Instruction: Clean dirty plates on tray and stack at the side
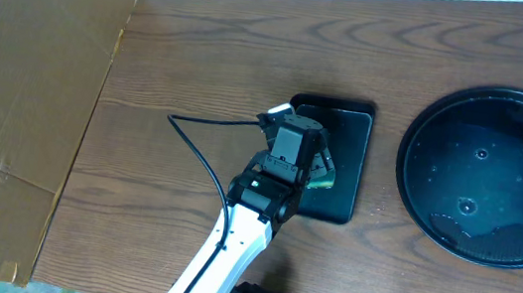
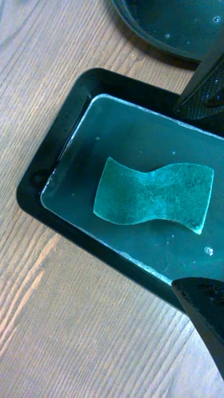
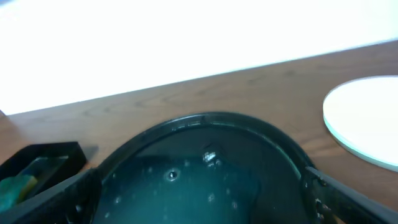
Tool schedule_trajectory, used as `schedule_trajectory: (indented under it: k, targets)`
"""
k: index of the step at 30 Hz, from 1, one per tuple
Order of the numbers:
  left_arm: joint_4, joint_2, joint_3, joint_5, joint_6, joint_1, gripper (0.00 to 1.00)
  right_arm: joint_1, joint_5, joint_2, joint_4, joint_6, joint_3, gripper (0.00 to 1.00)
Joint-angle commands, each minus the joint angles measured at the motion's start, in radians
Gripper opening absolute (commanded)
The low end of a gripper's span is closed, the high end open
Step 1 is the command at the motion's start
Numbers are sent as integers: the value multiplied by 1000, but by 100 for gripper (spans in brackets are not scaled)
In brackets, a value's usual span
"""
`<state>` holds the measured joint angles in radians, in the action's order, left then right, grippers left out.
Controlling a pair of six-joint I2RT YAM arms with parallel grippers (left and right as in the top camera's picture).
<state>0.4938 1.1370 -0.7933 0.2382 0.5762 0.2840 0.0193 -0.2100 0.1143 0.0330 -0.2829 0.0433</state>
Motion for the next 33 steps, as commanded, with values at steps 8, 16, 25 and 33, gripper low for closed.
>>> schedule_trajectory:
  k: [8, 16, 25, 33]
  targets:
    - [3, 4, -12, 8, -3, -3, 82, -14, 8, -109, 5, 136, -38, 99]
    - [3, 4, -12, 8, -3, -3, 82, -14, 68, -109, 32, 237, -38, 99]
    - [3, 4, -12, 8, -3, -3, 82, -13, 132, -109, 42, 285, -37, 99]
    - [3, 4, -12, 8, -3, -3, 82, -13, 164, -109, 46, 347, -37, 99]
